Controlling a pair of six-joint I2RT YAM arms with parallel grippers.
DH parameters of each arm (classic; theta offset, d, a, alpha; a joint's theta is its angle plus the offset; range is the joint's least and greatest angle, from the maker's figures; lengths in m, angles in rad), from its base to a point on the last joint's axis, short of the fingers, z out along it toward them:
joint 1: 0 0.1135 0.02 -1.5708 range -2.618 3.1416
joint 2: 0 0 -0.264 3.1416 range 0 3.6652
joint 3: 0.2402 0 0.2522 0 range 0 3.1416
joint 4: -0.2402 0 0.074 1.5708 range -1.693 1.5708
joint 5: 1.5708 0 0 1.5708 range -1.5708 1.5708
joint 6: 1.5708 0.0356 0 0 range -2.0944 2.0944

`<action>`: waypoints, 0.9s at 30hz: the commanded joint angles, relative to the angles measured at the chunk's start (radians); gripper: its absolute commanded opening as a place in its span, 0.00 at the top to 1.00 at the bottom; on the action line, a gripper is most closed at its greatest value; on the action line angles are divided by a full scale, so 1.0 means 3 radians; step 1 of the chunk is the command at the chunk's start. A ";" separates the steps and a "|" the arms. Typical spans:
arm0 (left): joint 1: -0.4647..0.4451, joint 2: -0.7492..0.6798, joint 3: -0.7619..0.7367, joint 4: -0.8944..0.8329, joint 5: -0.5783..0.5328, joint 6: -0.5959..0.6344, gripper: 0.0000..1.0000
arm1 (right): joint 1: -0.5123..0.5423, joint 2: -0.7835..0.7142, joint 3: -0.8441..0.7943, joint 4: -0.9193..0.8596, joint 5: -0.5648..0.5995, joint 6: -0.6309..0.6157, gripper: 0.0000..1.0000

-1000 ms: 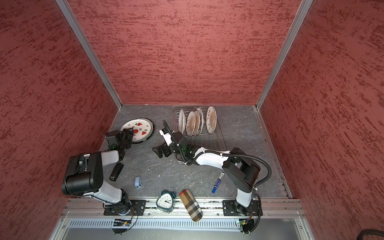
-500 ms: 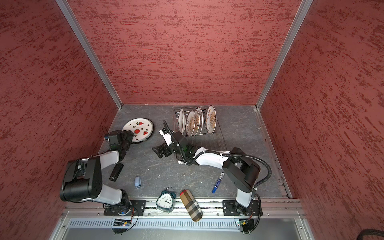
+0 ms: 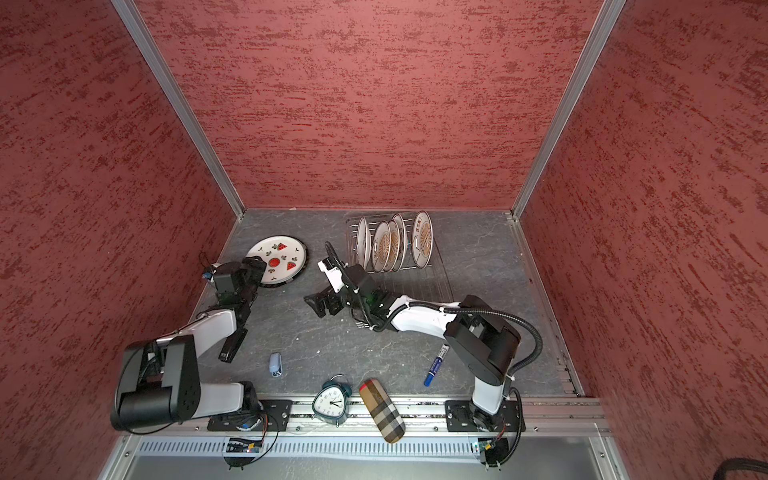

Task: Unload the plates from the dish rack
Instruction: 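Open the left gripper and release the watermelon plate on the stack, then move the left gripper back toward the rack while the right gripper approaches the plates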

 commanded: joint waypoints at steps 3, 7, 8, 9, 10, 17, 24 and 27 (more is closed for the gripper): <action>-0.0058 -0.0373 -0.0257 0.0087 0.0038 0.0116 0.01 | 0.0171 -0.0096 -0.0039 0.0144 0.0076 -0.0282 0.01; -0.0106 -0.0645 -0.0482 0.0306 0.0293 0.0209 0.01 | 0.0232 -0.0146 -0.0088 0.0227 0.0124 -0.0338 0.01; -0.0145 -0.0744 -0.0523 0.0307 0.0316 0.0258 0.01 | 0.0235 -0.0175 -0.0134 0.0283 0.0139 -0.0334 0.01; -0.0188 -0.0831 -0.0548 0.0274 0.0329 0.0297 0.01 | 0.0240 -0.0207 -0.0176 0.0334 0.0155 -0.0327 0.01; -0.0234 -0.0942 -0.0567 0.0208 0.0334 0.0333 0.01 | 0.0240 -0.0250 -0.0232 0.0385 0.0184 -0.0321 0.01; -0.0603 -0.1765 -0.0925 0.0154 0.0389 0.0605 0.01 | 0.0240 -0.0714 -0.0630 0.0560 0.0485 -0.0431 0.01; -0.0947 -0.2194 -0.1264 0.0535 0.1022 0.0895 0.01 | 0.0237 -0.1404 -0.1016 0.0446 0.0920 -0.0588 0.01; -0.1171 -0.2231 -0.1403 0.0804 0.1132 0.0971 0.01 | 0.0213 -0.1661 -0.1167 0.0428 0.1107 -0.0558 0.01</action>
